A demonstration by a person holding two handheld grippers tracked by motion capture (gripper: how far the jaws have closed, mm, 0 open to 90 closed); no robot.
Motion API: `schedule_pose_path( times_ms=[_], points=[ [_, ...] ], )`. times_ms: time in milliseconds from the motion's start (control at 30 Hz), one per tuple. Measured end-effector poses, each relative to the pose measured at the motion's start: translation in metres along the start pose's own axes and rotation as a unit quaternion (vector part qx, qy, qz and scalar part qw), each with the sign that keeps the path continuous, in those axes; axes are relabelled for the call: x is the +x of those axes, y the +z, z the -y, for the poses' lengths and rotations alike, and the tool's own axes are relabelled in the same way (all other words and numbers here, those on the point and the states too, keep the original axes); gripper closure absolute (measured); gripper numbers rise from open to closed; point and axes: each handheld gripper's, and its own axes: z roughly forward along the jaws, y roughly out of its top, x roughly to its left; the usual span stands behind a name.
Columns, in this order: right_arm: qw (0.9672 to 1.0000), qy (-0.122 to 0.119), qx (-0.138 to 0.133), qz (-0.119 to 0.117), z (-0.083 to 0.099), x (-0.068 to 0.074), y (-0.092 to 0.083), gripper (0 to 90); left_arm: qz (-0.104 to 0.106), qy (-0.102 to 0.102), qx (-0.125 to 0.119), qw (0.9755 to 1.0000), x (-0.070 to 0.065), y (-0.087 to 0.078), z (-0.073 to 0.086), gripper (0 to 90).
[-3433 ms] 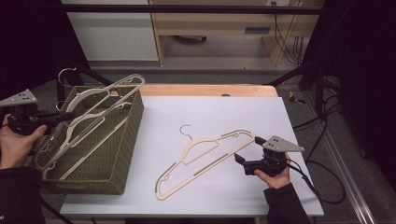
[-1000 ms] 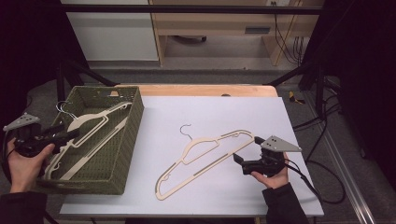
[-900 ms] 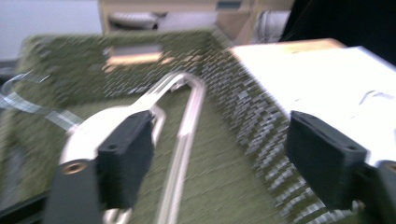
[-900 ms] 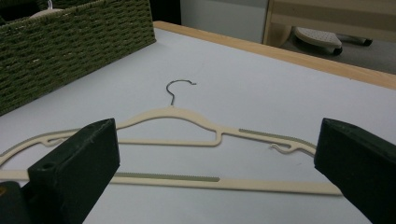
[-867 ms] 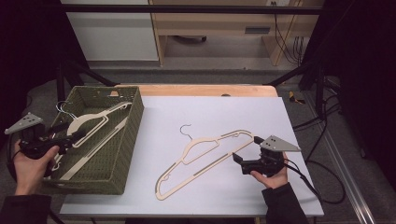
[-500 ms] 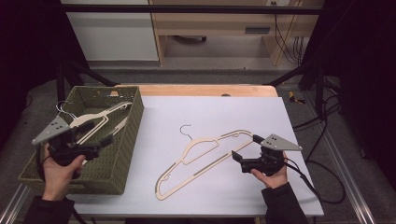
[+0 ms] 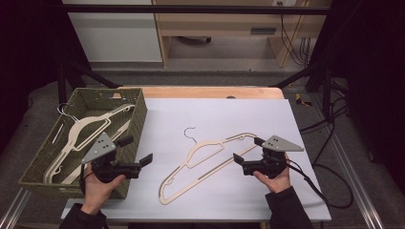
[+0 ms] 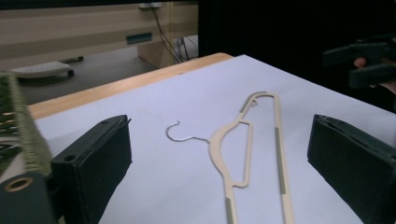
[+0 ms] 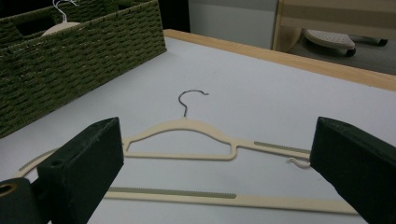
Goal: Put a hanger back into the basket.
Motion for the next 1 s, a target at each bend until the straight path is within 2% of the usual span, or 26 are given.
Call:
schedule_pose_path(
  times_ms=[133,333,667,900,1000],
  points=[
    [1.0000,0.006,-0.002,-0.002,-0.006,0.003,0.009,5.1,0.015,0.008,0.017,0.9997,-0.010,0.015,0.006,6.4],
    [1.0000,0.004,0.005,-0.004,-0.015,0.005,0.030,6.3,0.027,0.008,0.042,0.9987,-0.018,0.033,0.017,6.5],
    [0.9997,-0.003,0.026,-0.005,-0.031,0.011,0.071,8.4,0.034,0.002,0.055,0.9979,-0.021,0.040,0.030,7.2],
    [0.9984,-0.015,0.051,-0.015,-0.037,0.019,0.107,11.4,0.042,-0.002,0.071,0.9966,-0.021,0.044,0.043,7.1],
    [0.9974,-0.010,0.068,-0.022,-0.037,0.022,0.122,13.8,0.043,-0.002,0.078,0.9960,-0.021,0.046,0.046,7.1]
  ],
)
